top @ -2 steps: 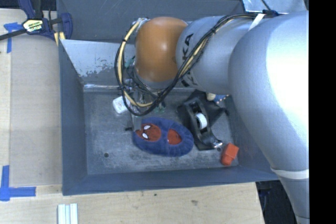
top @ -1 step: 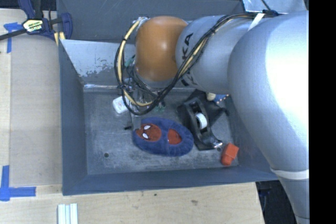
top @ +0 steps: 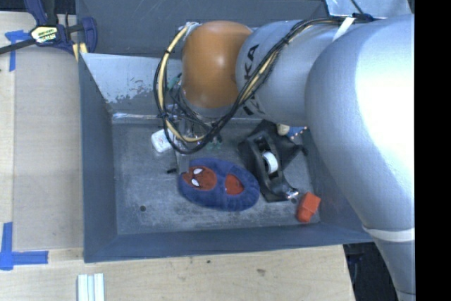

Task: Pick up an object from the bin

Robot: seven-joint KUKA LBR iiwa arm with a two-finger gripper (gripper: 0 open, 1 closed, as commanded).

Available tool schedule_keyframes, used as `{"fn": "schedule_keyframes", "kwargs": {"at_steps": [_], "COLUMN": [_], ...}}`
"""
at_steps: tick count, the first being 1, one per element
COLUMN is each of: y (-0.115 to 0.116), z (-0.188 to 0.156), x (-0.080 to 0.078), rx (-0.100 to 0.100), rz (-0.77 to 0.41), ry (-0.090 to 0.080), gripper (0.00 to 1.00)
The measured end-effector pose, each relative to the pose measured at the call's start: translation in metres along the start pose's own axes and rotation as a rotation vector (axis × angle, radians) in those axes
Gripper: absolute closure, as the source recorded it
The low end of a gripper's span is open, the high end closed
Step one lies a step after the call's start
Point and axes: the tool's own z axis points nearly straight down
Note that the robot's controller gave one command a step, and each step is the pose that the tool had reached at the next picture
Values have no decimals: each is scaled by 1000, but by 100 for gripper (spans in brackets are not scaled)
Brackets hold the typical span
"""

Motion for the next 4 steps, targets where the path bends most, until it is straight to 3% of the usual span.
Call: {"fn": "schedule_keyframes", "kwargs": {"at_steps": [1,2,3,4], "y": [16,15,15,15], "z": [-1,-1,-2,-63], "x": [-9,-10,-10,-13], "rx": [2,1,1,1], "rz": [-69,-67,-67,-65], "ry": [-1,-3,-4,-6], "gripper": [0,0,100,100]}}
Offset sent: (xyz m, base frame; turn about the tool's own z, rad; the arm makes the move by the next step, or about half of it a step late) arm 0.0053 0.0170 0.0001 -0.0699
